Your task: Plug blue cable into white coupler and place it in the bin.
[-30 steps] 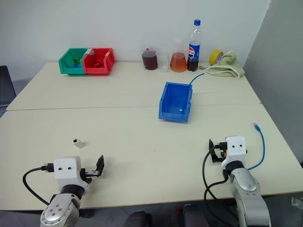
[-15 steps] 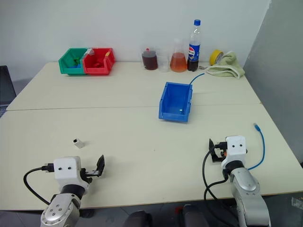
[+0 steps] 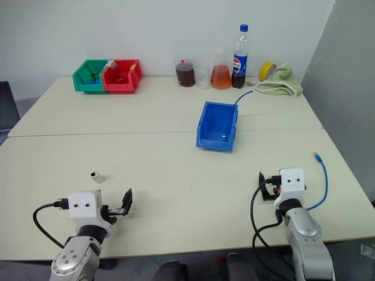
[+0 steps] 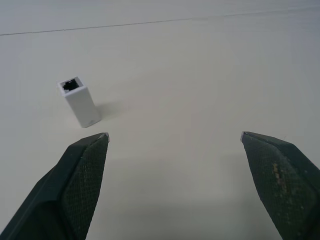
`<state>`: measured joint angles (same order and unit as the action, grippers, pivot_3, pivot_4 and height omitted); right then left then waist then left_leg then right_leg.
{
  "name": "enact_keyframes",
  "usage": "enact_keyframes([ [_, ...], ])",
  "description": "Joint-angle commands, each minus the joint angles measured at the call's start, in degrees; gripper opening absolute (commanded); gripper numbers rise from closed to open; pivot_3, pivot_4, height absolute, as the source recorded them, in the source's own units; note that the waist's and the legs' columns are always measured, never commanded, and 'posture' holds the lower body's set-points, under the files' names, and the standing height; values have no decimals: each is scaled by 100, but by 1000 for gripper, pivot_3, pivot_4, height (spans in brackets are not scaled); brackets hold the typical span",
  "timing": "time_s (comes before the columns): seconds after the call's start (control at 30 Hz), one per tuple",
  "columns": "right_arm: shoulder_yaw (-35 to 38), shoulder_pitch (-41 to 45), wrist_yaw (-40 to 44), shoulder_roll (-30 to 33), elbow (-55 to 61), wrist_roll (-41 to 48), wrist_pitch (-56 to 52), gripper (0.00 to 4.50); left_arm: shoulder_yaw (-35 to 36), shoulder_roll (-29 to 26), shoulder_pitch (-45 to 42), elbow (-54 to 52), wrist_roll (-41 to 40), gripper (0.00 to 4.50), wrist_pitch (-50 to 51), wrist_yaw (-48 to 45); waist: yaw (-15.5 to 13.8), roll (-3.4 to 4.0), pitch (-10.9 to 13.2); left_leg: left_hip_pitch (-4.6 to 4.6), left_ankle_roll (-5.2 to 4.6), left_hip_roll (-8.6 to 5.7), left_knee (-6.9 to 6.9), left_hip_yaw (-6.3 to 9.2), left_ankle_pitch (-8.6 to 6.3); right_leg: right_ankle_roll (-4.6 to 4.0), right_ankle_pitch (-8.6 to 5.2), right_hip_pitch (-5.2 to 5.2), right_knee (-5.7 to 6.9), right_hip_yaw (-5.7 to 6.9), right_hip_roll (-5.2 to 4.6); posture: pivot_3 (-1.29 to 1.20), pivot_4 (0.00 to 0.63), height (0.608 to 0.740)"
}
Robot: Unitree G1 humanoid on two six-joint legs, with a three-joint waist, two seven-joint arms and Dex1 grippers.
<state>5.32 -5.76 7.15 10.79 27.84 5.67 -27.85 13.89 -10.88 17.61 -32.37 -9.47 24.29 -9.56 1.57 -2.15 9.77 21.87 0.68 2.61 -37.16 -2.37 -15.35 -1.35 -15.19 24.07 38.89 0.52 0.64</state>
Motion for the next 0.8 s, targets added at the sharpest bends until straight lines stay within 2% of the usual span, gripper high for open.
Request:
enact_keyframes([
  [0.03, 37, 36, -69, 7, 175, -39, 34, 4500, -55, -434, -369, -294, -389, 4460, 178, -541, -1, 0, 0, 0, 0, 0, 0, 0, 0, 0, 0, 0, 1, 0, 0, 0, 150, 740],
  [0.2, 116, 52, -100, 50, 193, -54, 21, 4500, -364, -1342, -1588, -36, -1037, 4460, 551, -1675, -25, -2, 0, 1, 21, -1, -2, 8, 13, 0, 1, 0, 8, 6, 1, 0, 150, 740],
  [0.33, 66, -22, -172, 12, 314, -86, -18, 4500, -800, -1754, -2806, 664, -1421, 4460, 634, -2611, -24, -1, -3, -5, 28, -5, -2, 12, 18, 2, 2, -6, 10, 8, 2, 0, 150, 740],
  [0.57, 114, -87, -308, 16, 423, -142, -105, 4500, -1870, -1876, -4805, 1814, -1754, 4460, 510, -4440, -1, 0, -2, 7, 29, -5, 0, 14, 18, 2, 3, 0, 6, 8, 8, 0, 150, 740],
  [0.8, 387, -83, -271, 245, 527, -177, -262, 4500, -2573, -1910, -5691, 2738, -1514, 4460, -48, -5777, 20, 2, -2, 1, 30, -4, 5, 9, 19, 2, 2, -1, 8, 1, 11, 0, 150, 740],
])
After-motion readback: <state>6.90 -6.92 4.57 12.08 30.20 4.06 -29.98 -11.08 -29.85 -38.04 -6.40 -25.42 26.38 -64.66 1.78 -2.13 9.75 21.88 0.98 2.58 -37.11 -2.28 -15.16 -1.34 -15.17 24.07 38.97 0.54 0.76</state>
